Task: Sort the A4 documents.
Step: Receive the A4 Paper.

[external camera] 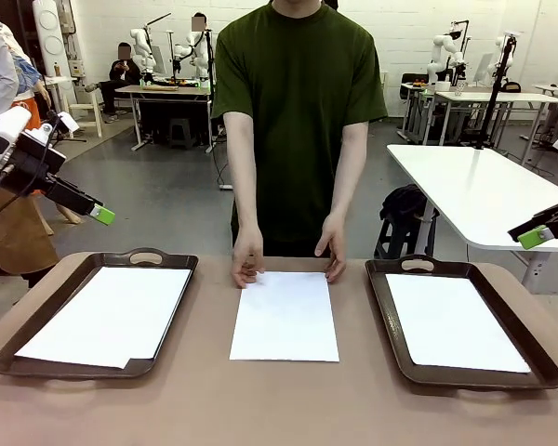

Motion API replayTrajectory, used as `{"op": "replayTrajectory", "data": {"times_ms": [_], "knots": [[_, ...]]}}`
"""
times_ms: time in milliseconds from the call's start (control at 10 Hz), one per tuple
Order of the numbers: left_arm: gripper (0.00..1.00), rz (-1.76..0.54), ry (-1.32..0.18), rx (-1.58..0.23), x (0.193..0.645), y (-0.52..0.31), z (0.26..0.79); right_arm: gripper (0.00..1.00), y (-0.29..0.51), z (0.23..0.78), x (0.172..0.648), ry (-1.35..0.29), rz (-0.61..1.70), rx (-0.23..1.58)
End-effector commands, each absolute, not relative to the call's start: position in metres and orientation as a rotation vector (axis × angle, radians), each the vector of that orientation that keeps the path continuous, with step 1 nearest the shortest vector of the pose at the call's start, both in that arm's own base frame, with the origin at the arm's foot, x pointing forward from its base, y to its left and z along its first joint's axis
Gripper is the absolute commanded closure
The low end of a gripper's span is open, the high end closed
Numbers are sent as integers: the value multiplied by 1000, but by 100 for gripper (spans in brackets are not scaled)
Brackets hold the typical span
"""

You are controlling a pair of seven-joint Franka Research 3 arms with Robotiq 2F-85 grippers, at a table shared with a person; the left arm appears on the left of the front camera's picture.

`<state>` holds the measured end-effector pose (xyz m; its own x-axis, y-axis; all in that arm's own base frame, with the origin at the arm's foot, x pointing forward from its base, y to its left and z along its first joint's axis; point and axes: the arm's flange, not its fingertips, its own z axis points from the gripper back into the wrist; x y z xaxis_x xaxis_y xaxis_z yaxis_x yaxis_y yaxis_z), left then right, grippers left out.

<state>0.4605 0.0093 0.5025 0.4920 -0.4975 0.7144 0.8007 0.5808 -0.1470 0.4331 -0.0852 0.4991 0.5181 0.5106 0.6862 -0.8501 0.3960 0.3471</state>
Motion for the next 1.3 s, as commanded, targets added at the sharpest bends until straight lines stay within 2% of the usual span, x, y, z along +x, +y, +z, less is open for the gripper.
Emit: {"op": "replayTrajectory", "data": {"times_ms": [0, 1200], "knots": [[0, -839, -677, -499, 460, 9, 502, 0, -85, 499, 432, -526, 921, 749], [0, -839, -677, -499, 460, 9, 502, 0, -85, 499, 432, -526, 921, 749]]}}
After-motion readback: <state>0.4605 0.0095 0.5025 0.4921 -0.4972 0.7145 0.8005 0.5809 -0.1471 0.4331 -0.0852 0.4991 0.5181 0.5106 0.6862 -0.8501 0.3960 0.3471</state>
